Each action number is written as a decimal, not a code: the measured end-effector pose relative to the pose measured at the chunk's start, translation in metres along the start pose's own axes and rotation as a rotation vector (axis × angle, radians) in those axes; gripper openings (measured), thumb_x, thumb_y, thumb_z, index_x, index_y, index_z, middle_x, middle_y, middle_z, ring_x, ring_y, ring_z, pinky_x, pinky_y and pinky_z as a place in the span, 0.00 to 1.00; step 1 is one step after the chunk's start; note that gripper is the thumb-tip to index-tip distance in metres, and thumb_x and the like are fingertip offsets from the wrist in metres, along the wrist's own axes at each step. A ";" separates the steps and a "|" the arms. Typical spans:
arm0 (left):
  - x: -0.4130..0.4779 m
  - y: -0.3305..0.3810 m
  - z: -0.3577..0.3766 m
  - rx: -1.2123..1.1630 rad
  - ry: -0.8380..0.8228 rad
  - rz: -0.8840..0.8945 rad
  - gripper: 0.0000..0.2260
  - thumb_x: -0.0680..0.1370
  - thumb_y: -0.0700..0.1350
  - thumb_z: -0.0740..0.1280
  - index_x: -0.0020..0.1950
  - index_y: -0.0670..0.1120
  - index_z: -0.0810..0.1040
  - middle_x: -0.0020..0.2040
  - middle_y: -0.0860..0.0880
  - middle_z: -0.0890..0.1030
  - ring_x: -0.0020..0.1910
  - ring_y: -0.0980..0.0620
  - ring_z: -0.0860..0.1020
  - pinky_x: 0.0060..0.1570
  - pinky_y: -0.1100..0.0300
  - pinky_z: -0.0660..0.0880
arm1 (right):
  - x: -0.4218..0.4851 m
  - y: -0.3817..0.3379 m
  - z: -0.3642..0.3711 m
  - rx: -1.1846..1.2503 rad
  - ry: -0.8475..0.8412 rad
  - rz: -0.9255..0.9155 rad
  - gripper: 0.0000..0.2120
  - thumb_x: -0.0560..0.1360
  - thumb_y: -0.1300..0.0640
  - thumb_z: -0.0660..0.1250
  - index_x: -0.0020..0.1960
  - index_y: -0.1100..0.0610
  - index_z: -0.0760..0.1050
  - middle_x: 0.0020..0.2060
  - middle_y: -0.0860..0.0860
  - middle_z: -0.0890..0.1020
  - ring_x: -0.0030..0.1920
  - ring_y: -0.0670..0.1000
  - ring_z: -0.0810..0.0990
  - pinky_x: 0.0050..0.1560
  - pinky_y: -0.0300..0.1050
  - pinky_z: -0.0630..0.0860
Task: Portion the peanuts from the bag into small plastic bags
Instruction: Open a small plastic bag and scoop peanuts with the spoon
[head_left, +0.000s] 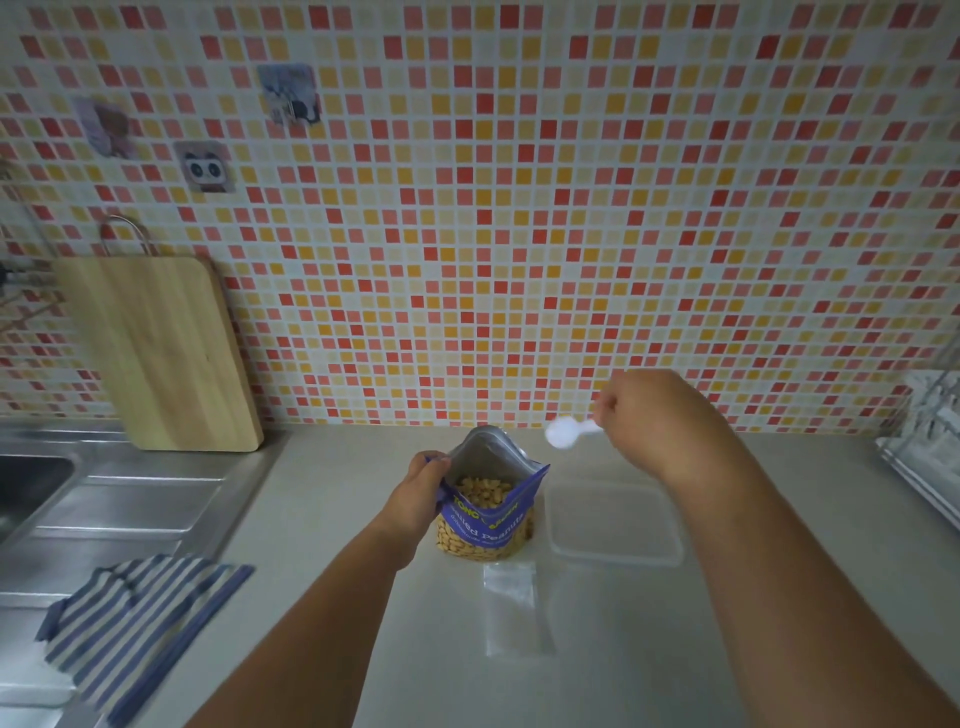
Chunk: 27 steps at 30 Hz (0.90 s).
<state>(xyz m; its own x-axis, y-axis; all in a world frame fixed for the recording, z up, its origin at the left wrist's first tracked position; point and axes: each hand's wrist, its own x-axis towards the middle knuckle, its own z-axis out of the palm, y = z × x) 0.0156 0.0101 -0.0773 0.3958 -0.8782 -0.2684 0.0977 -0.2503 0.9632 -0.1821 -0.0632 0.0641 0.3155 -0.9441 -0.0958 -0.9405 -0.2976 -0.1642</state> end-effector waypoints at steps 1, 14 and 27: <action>0.001 0.000 0.000 0.008 -0.001 -0.002 0.09 0.82 0.47 0.53 0.58 0.46 0.67 0.45 0.46 0.72 0.45 0.53 0.74 0.51 0.59 0.74 | 0.000 -0.009 -0.006 -0.001 0.021 -0.077 0.08 0.76 0.62 0.63 0.52 0.58 0.79 0.45 0.54 0.81 0.41 0.52 0.78 0.40 0.43 0.73; 0.005 -0.004 -0.001 0.026 -0.008 -0.005 0.06 0.82 0.47 0.53 0.52 0.50 0.68 0.47 0.48 0.76 0.46 0.55 0.75 0.48 0.62 0.73 | 0.069 -0.103 0.114 -0.011 -0.468 0.030 0.13 0.69 0.54 0.71 0.50 0.54 0.70 0.36 0.52 0.73 0.45 0.50 0.75 0.50 0.41 0.72; 0.004 -0.047 -0.014 -0.228 0.180 -0.128 0.14 0.81 0.53 0.55 0.64 0.49 0.66 0.57 0.49 0.71 0.56 0.50 0.69 0.63 0.53 0.67 | 0.003 -0.006 0.149 0.464 -0.273 0.189 0.14 0.75 0.57 0.58 0.36 0.61 0.77 0.34 0.57 0.79 0.40 0.57 0.80 0.33 0.40 0.71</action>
<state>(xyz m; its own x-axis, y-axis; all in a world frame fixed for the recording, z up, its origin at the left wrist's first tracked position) 0.0254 0.0239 -0.1239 0.5207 -0.7538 -0.4008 0.3511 -0.2389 0.9054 -0.1568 -0.0432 -0.0814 0.2260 -0.8855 -0.4059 -0.8492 0.0251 -0.5275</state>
